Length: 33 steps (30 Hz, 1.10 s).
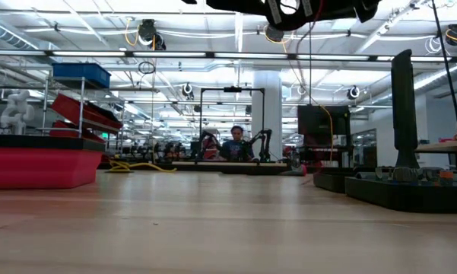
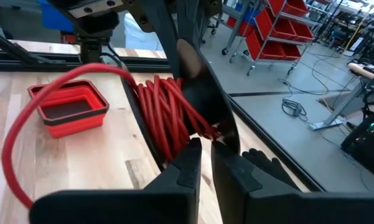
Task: Coil cords
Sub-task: Coil the red wire onto the spool
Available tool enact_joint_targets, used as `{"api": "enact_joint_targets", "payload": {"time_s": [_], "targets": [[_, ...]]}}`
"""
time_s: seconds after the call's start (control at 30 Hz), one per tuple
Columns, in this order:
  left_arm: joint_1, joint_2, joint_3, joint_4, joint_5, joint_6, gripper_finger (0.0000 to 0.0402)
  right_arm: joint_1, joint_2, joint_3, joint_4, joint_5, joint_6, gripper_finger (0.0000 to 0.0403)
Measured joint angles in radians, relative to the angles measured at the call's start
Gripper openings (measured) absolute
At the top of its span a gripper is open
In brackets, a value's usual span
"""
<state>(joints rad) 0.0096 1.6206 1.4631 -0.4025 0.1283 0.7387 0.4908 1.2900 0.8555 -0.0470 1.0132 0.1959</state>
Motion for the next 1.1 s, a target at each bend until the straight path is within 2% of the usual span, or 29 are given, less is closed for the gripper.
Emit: {"api": "enact_joint_targets", "payload": {"time_s": [0.13, 0.37, 1.1], "targets": [[-0.004, -0.001, 0.0, 0.0, -0.001, -0.002, 0.0005, 0.0, 0.0, 0.0, 0.01, -0.021, -0.001, 0.0029], [-0.005, -0.002, 0.0, 0.058, -0.001, -0.052, 0.004, -0.002, 0.0, -0.001, 0.032, -0.045, -0.012, 0.0029], [-0.004, 0.008, 0.002, 0.171, 0.154, -0.098, 0.0045, -0.001, 0.0, -0.002, 0.078, -0.055, -0.062, 0.0029]]}}
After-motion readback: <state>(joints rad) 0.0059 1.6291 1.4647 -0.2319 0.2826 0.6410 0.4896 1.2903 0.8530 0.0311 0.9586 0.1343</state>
